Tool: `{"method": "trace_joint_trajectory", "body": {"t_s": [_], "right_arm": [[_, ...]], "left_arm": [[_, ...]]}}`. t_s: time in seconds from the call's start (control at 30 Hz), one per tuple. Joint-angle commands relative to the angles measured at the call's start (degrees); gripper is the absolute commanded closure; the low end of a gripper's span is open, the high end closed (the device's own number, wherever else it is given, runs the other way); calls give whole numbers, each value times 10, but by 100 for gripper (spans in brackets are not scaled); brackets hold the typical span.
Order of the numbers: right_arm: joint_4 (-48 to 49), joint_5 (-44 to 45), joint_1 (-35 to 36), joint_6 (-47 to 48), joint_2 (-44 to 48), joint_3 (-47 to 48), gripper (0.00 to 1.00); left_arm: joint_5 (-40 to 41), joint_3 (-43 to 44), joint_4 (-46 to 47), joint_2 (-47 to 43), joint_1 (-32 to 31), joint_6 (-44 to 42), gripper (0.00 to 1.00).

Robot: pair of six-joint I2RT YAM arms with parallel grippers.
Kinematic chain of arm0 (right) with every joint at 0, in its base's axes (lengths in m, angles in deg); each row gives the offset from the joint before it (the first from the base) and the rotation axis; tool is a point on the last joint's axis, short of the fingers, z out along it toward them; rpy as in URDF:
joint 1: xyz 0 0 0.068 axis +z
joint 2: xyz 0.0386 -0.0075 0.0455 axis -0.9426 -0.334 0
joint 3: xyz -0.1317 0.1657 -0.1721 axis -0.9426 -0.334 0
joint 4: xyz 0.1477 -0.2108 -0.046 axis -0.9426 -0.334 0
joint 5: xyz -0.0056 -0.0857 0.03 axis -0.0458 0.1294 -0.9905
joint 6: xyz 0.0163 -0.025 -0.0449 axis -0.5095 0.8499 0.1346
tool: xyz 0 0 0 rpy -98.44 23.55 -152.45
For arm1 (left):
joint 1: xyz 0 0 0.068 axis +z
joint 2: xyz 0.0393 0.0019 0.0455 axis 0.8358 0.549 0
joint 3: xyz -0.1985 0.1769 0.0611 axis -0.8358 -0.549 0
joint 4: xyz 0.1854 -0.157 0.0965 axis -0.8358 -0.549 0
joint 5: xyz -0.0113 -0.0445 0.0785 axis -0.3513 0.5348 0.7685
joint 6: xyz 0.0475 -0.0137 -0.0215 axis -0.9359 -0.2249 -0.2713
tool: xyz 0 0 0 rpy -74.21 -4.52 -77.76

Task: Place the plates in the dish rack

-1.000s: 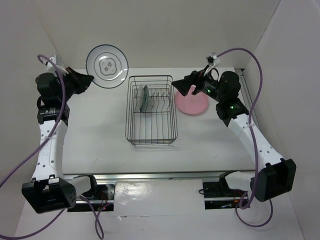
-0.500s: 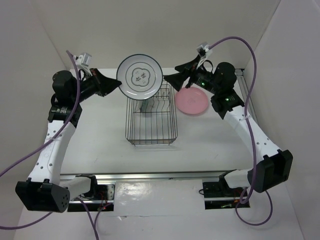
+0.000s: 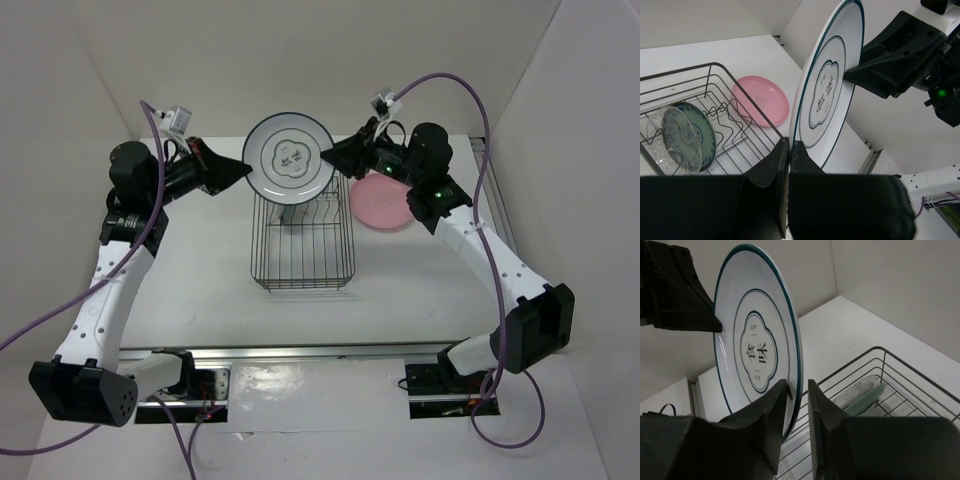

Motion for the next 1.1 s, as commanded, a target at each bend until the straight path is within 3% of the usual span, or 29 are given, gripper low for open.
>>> {"method": "trace_joint_trajectory", "body": {"t_s": [0.0,0.07,0.13,0.33,0.4,0.43,0.47,0.57,0.73,0.87,1.07], "right_arm": [[12,13,8,4,-2,33,71],[12,13,14,-1,-2,33,80],[17,13,19,-10,-7,33,97],[27,62,24,-29,-7,15,100],[7,87,29,-29,-7,20,100],[1,118,30,-34,-7,26,100],[-5,137,30,-34,-7,26,100],[-31,228,41,-34,-2,37,100],[-80,393,59,-48,3,53,100],[-150,614,98,-72,-12,94,100],[-214,817,179,-75,-59,142,100]], "left_arm": [[-29,1,67,-19,-3,7,100],[-29,1,67,-19,-3,7,100],[-34,1,73,-14,-3,14,100],[-4,7,47,-8,-3,8,100],[17,7,31,-2,-3,3,79],[36,7,25,-2,-3,3,64],[47,7,24,-2,2,3,37],[73,-8,24,-23,17,14,0],[181,-20,-11,-55,22,0,0],[322,-45,-51,-69,34,6,0],[358,-35,-95,-22,70,11,0]]}}
